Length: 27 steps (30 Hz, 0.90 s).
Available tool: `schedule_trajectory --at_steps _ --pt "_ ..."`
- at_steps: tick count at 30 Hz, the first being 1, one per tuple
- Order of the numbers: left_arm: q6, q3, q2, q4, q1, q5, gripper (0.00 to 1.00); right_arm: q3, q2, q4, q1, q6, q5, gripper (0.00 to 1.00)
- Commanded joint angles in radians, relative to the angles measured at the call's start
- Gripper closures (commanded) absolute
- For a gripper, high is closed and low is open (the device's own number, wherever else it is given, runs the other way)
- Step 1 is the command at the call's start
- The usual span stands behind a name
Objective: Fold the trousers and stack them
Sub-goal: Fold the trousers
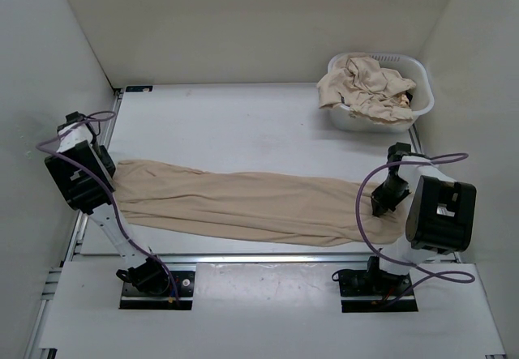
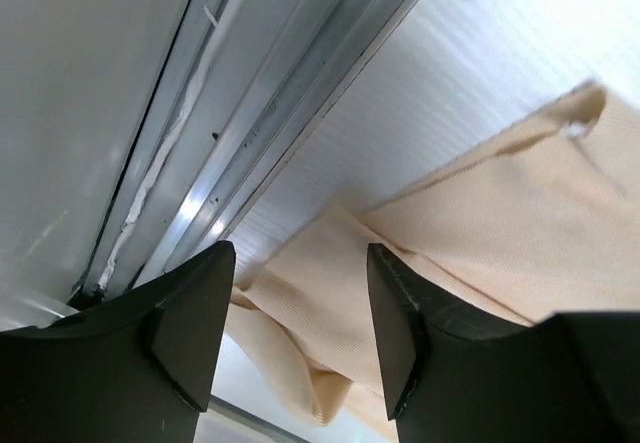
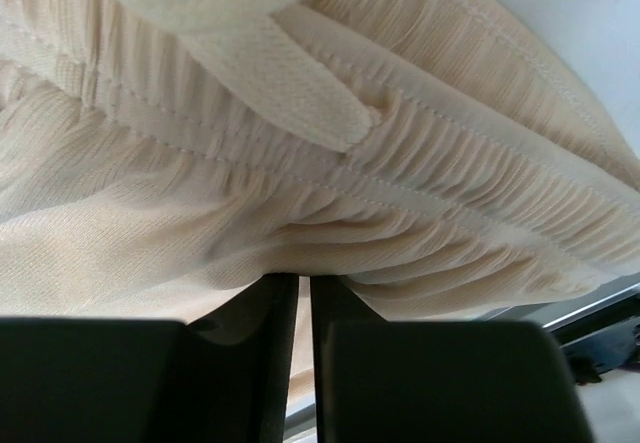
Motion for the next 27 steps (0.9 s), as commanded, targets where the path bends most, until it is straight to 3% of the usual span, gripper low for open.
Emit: schedule_trajectory --at_steps 1,10,15,18,27 --pt "-0.001 0.046 -0.053 0.007 0.005 0.024 0.33 0.059 0.060 0.059 -0.008 -0.062 0.090 0.88" --pt "-0.001 0.101 -0.019 0.007 0.005 0.173 0.36 0.123 0.074 0.040 -0.008 -0.118 0.077 0.89" --pt "-0.001 0.058 0.007 -0.078 0.005 0.210 0.36 0.123 0.064 0.040 -0.008 -0.118 0.077 0.89" --pt "-0.001 -0.006 -0.016 -0.078 0.029 0.219 0.36 0.114 0.055 0.040 -0.008 -0.118 0.087 0.89" --pt "-0.001 0.015 0.056 -0.021 0.054 0.247 0.39 0.123 0.055 0.040 -0.008 -0.118 0.076 0.89"
